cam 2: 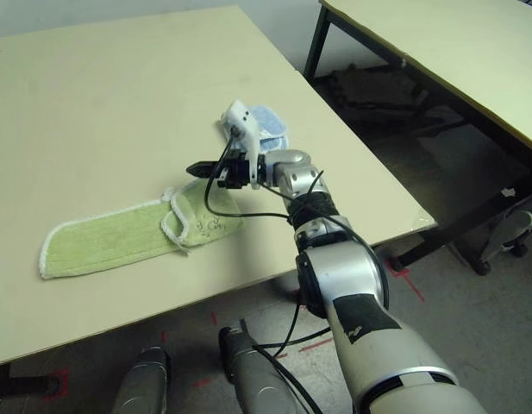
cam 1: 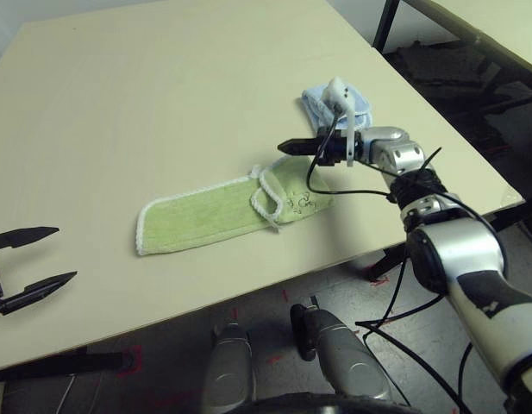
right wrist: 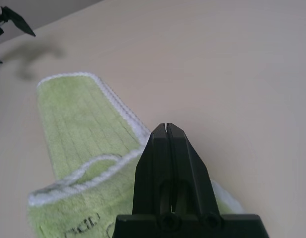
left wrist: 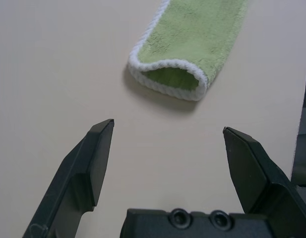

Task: Fold the towel and set it aside.

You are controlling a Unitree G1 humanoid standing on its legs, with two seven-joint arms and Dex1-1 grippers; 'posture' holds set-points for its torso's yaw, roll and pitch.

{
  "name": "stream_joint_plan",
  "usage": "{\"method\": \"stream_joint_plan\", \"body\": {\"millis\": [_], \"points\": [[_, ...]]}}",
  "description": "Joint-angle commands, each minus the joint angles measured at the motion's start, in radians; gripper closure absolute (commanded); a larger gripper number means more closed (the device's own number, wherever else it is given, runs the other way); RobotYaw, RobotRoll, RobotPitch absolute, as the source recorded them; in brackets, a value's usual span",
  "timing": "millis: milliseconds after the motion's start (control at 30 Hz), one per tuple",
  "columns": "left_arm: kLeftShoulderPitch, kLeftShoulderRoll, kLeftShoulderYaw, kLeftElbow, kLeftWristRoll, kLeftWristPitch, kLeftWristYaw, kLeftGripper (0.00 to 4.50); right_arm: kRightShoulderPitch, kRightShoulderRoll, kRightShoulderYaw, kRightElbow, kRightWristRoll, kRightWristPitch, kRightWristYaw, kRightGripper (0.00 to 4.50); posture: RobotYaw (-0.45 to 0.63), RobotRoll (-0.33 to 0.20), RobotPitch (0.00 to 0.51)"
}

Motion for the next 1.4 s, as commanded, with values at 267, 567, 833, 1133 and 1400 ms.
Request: {"method": "stream_joint_plan", "body": {"millis": [267,567,833,1133,1400], "points": [[0.005,-0.015,0.012,-0.013,0.003,0.012,0.005,0.0,0.024,-0.045,-0.04,0.059,0.02,-0.099,0.215,4.06,-0.02,0.0,0.183],[0.002,-0.005,0.014,0.01,0.01,0.01,0.002,0.0,0.077,-0.101,-0.001,0.08,0.1,-0.19,0.307,1.06,-0.02,0.0,0.185],[-0.004,0.024,0.017,-0.067,-0.087,0.408,0.099,0.0,0.108,-0.135,0.068,0.11,0.137,-0.293,0.307,0.02,-0.01,0.0,0.191],[-0.068,0.117,-0.03,-0.069,-0.229,1.082,0.163,0.46,0.11,-0.141,0.09,0.118,0.152,-0.344,0.307,0.0,-0.03,0.0,0.189],[-0.149,0.062,-0.179,-0.068,-0.202,1.274,0.211,0.03,0.121,-0.158,0.112,0.106,0.165,-0.372,0.307,0.0,-0.06,0.0,0.195]]}}
